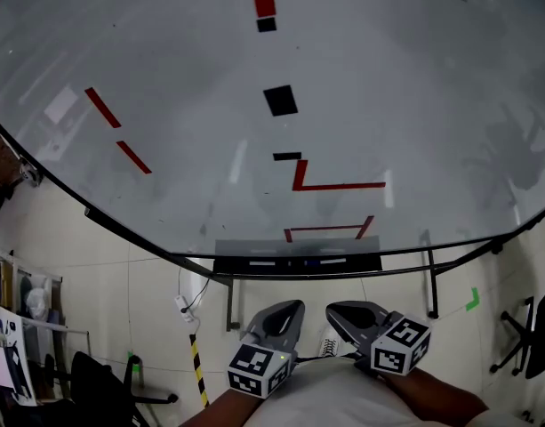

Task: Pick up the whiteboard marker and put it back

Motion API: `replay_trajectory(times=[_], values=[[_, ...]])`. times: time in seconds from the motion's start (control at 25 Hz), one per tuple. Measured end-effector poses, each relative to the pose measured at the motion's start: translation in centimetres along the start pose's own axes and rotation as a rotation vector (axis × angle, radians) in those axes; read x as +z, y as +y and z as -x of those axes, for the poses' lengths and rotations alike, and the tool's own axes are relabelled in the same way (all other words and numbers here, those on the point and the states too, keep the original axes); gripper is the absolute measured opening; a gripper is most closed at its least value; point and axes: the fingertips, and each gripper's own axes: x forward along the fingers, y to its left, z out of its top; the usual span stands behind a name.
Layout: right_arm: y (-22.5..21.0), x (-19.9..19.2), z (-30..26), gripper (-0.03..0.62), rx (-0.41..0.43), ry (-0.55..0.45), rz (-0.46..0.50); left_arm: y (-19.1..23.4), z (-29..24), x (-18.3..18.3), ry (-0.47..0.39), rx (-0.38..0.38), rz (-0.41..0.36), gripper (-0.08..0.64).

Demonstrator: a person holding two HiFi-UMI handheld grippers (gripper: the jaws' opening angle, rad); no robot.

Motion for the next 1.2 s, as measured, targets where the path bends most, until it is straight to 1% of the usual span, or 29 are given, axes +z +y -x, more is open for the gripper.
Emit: replay_trajectory(times=[0.12, 0.28, 0.36, 0.52, 0.6, 0.64, 0.8, 0.96, 1.08, 1.16, 1.2], values=[[-0.7, 0.5, 0.2, 0.002, -0.011, -0.017, -0.007, 0.0, -0.6, 0.2, 0.005, -0.004, -0.019, 0.017], [-1.1, 0.5, -1.1, 0.002, -0.019, -0.014, -0.021, 1.7, -1.2, -0.3, 0.050, -0.002, -0.003, 0.017], [-1.0, 0.3, -1.7, 0.002, -0.040, -0.001, 0.018, 2.0, -0.9, -0.1, 0.061, -0.033, -0.015, 0.016], [-1.3, 0.8, -2.9, 0.002, -0.102, -0.014, 0.093, 2.9, -0.3, 0.4, 0.074, -0.090, -0.055, 0.016], [-1.6, 0.7, -3.4, 0.002, -0.145, -0.012, 0.144, 3.3, -0.2, 0.6, 0.082, -0.116, -0.078, 0.016], [-1.9, 0.6, -3.6, 0.002, -0.170, 0.001, 0.184, 3.3, -0.2, 0.6, 0.085, -0.132, -0.094, 0.016], [-3.2, -0.3, -4.6, 0.002, -0.276, 0.095, 0.391, 3.4, -0.1, 0.7, 0.107, -0.199, -0.101, 0.017], [-4.1, -1.1, -5.3, 0.002, -0.330, 0.187, 0.541, 3.7, 0.5, 0.4, 0.122, -0.193, -0.086, 0.017], [-5.0, -1.7, -5.6, 0.002, -0.356, 0.226, 0.582, 3.8, 1.1, -0.3, 0.122, -0.185, -0.101, 0.016], [-5.5, -2.1, -5.9, 0.056, -0.354, 0.252, 0.594, 4.2, 1.3, -0.6, 0.125, -0.178, -0.083, 0.017], [-5.8, -2.2, -6.1, 0.058, -0.355, 0.268, 0.606, 4.5, 1.4, -0.6, 0.125, -0.174, -0.070, 0.017]])
